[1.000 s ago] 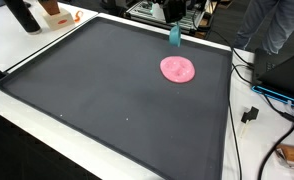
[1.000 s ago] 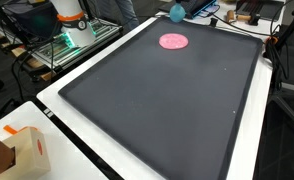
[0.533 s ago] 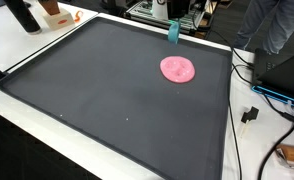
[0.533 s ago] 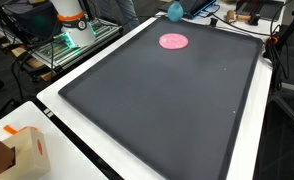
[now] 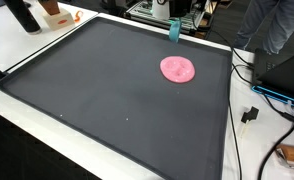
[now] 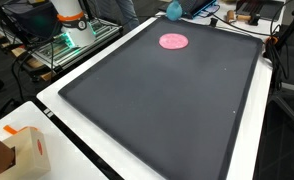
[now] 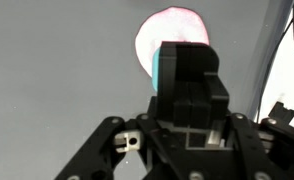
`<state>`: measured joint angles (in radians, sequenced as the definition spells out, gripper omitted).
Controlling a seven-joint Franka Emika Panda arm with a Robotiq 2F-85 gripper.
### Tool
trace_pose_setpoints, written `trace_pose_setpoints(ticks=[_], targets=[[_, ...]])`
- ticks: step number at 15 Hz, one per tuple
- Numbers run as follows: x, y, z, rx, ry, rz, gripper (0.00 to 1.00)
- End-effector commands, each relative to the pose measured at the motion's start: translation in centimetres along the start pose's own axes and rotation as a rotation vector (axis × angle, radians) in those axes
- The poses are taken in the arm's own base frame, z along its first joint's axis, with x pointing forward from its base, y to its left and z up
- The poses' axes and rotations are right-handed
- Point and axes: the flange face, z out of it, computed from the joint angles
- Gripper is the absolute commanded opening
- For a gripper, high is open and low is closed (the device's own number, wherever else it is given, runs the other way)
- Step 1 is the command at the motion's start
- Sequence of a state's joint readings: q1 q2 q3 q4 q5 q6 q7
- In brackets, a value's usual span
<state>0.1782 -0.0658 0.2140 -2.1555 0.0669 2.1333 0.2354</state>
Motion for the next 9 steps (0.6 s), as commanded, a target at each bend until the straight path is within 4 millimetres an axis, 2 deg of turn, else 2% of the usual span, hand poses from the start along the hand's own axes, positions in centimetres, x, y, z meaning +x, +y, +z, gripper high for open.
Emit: trace_pose_setpoints(ticks=[1,3,4,9], targets=[[0.0,0.0,-0.1,0.0,-0.001,0.0,0.51],[0.0,0.0,-0.1,0.0,-0.001,0.0,0.51],[0.0,0.0,-0.1,0.0,-0.001,0.0,0.26],[-0.6,-3.8,0.1,-0.193,0.03,0.017,0.26]])
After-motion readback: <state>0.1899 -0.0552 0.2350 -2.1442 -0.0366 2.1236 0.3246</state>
